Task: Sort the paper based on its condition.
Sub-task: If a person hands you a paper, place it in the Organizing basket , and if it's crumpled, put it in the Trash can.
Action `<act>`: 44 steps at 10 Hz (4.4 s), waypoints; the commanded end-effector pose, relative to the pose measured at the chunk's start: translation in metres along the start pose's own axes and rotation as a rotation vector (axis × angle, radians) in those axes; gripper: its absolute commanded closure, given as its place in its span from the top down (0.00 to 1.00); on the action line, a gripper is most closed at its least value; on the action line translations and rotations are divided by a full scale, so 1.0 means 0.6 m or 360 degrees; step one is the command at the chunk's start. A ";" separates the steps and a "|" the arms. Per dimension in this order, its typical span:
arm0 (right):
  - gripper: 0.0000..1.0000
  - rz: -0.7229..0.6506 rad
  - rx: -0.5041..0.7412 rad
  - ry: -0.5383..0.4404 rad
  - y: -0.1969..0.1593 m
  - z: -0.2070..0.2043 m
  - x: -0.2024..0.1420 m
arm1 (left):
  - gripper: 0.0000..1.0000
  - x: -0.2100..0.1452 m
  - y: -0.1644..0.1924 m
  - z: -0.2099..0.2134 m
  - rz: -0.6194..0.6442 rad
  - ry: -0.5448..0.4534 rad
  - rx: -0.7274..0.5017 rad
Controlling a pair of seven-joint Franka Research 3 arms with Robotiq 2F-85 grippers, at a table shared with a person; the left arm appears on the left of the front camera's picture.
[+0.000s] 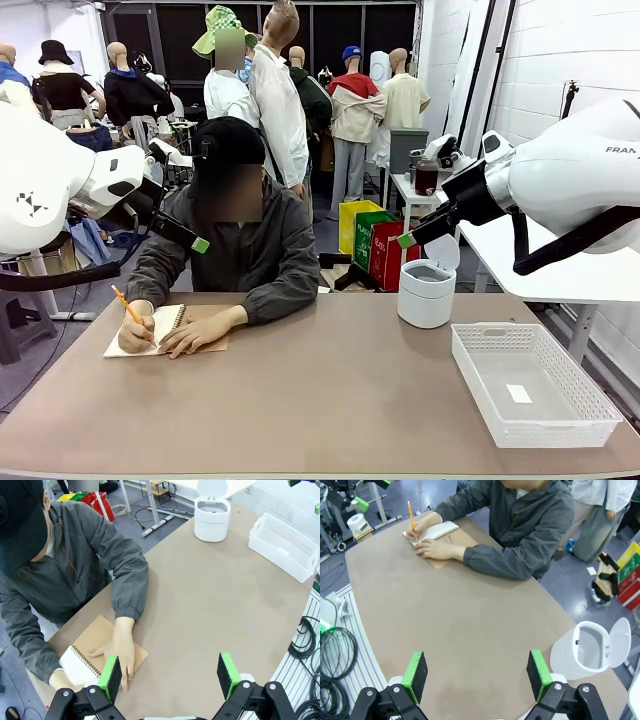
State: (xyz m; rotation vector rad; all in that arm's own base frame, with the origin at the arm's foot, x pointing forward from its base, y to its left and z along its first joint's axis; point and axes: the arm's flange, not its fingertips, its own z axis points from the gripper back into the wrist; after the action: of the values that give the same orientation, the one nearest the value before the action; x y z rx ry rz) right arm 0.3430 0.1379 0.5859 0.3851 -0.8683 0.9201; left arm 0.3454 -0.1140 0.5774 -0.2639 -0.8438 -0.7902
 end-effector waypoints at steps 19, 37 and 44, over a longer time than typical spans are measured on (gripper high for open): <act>1.00 -0.0004 0.0015 0.0001 0.000 0.001 -0.001 | 1.00 0.001 0.001 0.002 0.0004 0.0008 -0.0010; 1.00 -0.0004 0.0015 0.0001 0.000 0.001 -0.001 | 1.00 0.001 0.001 0.002 0.0004 0.0008 -0.0010; 1.00 -0.0004 0.0015 0.0001 0.000 0.001 -0.001 | 1.00 0.001 0.001 0.002 0.0004 0.0008 -0.0010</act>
State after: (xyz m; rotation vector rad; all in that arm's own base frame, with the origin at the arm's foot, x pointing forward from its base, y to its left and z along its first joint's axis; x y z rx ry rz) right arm 0.3430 0.1379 0.5859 0.3851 -0.8683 0.9201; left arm 0.3454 -0.1140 0.5774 -0.2639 -0.8437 -0.7903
